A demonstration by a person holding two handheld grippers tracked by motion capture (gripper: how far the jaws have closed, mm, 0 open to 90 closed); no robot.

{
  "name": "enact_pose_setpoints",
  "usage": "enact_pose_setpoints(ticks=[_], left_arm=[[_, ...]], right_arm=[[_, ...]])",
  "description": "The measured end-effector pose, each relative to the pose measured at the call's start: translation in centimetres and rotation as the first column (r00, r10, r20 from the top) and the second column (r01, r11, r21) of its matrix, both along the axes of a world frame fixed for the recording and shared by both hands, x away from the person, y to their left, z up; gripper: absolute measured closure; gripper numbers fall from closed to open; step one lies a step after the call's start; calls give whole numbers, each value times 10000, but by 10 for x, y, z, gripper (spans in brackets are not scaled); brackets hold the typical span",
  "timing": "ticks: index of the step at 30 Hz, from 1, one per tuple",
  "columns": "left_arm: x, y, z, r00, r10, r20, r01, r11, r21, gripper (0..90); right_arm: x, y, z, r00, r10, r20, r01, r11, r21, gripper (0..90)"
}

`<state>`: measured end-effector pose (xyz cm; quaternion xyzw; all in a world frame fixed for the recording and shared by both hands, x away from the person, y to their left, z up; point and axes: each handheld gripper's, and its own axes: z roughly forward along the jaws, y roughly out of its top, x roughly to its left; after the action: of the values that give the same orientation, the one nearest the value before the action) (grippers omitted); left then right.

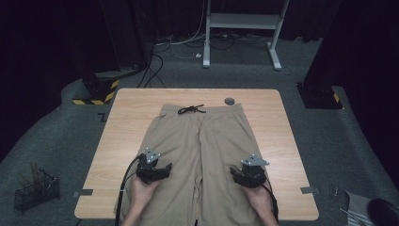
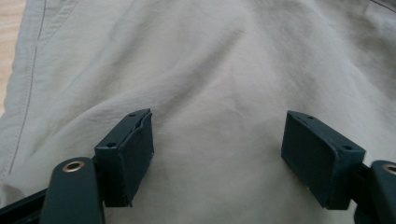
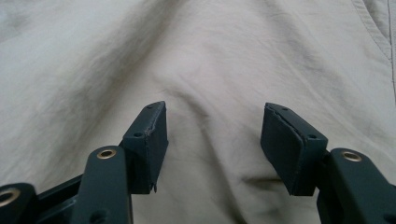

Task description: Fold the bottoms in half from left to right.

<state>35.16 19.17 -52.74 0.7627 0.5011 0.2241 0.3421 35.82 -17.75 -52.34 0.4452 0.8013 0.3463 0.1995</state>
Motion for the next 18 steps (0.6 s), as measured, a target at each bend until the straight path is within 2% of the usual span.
enact_pose_setpoints(ticks=[2,5,6,7,8,9,12,13,14,15,18], left_arm=[[-8,0,0,9999,-125,9,125,9999,-31,256],[-12,0,0,9998,-204,12,204,9998,-39,266],[-11,0,1,9997,-250,-55,250,9997,-9,272],[-7,0,5,9991,-237,-358,237,9997,-3,284],[-7,0,5,9991,-237,-358,237,9997,-3,288],[-3,1,8,9979,-333,-551,325,9994,-150,288],[9,-1,19,9992,-276,-277,272,9995,-152,287],[20,-2,25,9996,-226,-147,223,9996,-193,289],[20,-2,25,9996,-226,-147,223,9996,-193,289],[28,-2,27,9999,-136,-94,134,9997,-209,289],[47,-2,24,9998,193,-55,-194,9997,-138,292]], right_arm=[[-8,0,0,10000,48,3,-48,10000,-15,413],[-14,0,1,9998,169,-96,-170,9998,-42,419],[-13,0,2,9996,229,-140,-230,9997,-76,434],[-11,0,3,9994,243,-237,-245,9996,-105,452],[-11,0,3,9994,243,-237,-245,9996,-105,452],[-9,1,5,9993,276,-239,-278,9996,-60,452],[3,6,18,9991,338,268,-341,9994,101,453],[14,12,26,9980,260,580,-266,9996,96,457],[21,14,27,9977,237,643,-241,9997,61,456],[21,14,27,9977,237,643,-241,9997,61,456],[47,22,24,9994,67,344,-66,10000,-25,454]])
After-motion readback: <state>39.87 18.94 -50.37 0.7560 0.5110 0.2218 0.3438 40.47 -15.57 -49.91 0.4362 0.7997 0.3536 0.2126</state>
